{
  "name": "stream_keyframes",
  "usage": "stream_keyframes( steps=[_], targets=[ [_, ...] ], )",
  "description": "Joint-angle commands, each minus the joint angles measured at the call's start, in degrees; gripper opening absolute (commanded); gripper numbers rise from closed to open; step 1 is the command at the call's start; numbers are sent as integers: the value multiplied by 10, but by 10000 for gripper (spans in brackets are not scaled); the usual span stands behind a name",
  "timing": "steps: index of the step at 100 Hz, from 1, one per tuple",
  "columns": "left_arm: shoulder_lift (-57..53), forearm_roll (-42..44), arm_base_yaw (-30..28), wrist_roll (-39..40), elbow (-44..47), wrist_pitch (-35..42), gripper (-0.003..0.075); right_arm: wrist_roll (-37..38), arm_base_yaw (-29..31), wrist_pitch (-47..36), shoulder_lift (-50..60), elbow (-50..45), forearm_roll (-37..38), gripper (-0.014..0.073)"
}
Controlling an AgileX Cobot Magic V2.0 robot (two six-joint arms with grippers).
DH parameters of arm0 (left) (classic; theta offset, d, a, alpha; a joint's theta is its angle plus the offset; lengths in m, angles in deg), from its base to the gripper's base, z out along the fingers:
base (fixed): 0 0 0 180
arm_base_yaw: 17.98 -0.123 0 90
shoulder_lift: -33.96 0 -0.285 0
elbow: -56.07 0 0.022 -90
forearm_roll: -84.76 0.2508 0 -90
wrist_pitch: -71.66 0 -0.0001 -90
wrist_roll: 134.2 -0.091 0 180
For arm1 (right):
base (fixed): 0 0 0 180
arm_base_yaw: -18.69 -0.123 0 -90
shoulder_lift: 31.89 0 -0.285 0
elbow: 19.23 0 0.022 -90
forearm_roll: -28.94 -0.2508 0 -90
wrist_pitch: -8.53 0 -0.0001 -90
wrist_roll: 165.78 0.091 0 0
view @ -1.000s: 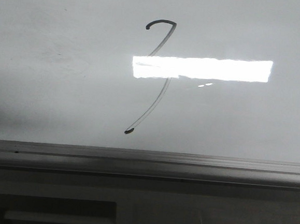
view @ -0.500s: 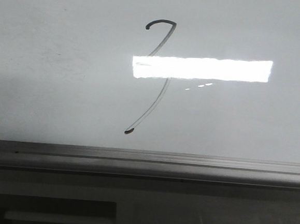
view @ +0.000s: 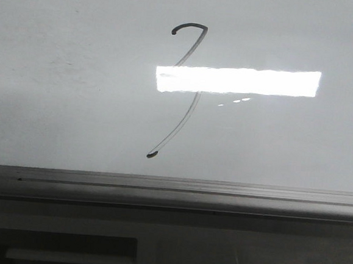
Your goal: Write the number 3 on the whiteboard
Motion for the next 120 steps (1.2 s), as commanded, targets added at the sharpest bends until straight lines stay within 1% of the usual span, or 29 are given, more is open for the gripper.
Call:
stream_keyframes(
  steps=[1,2,6,8,11,16,20,25,31,43,50,57,58,59,60,61,62,63,64,65,66,67,69,73,93,99,107,120],
  targets=[
    [-2,-44,1,26,-21,67,-21,-2,2,-52,10,19,-5,253],
    [-2,-44,1,26,-21,69,-20,-2,5,-52,11,19,-5,293],
    [-2,-44,1,29,-21,75,-21,-2,13,-56,17,19,-4,407],
    [-2,-44,1,29,-21,80,-20,-2,22,-58,21,19,-4,441],
    [-2,-44,1,31,-20,88,-21,-2,29,-61,27,19,-4,514],
    [-2,-44,0,43,-15,105,-21,-1,50,-60,41,19,-4,582],
    [-2,-44,-2,58,-7,123,-21,5,68,-60,55,19,-4,603],
    [-2,-44,-5,78,5,150,-21,21,89,-59,76,19,-4,598],
    [-2,-44,-14,100,24,183,-21,24,113,-54,95,19,-4,597],
    [-2,-49,-38,178,83,268,-21,28,160,-36,150,19,-4,593],
    [-1,-82,-49,210,118,326,-21,49,183,-33,175,12,-4,524],
    [4,-144,-51,210,146,382,-21,50,202,-30,195,-4,-4,366],
    [8,-156,-51,210,148,392,-21,50,204,-28,199,-5,-4,323],
    [9,-161,-51,210,150,396,-21,50,207,-28,200,-9,-4,301],
    [10,-173,-51,210,154,400,-20,50,209,-28,201,-11,-4,253],
    [13,-178,-51,210,155,406,-20,50,210,-28,204,-13,-4,229],
    [15,-183,-51,210,157,409,-20,50,213,-27,205,-17,-4,178],
    [18,-190,-51,209,158,414,-20,50,214,-27,208,-19,-4,151],
    [20,-193,-51,209,160,415,-20,50,216,-27,209,-23,-4,125],
    [24,-198,-51,209,160,419,-20,50,218,-27,211,-25,-4,72],
    [26,-199,-51,209,160,421,-21,50,220,-27,213,-27,-4,45],
    [29,-201,-51,209,162,421,-21,50,220,-27,214,-32,-4,-7],
    [36,-201,-51,209,161,422,-21,50,223,-28,216,-38,-4,-71],
    [52,-201,-51,208,161,423,-20,51,224,-33,220,-53,-5,-57],
    [125,-204,-51,208,160,443,-20,56,224,-45,224,-107,-10,-61],
    [141,-204,-51,208,159,447,-20,75,224,-54,224,-120,-10,-61],
    [161,-205,-51,208,159,460,-20,103,224,-68,224,-126,-14,-61],
    [185,-205,-51,208,159,492,-21,103,224,-71,224,-126,-22,-61]
  ],
)
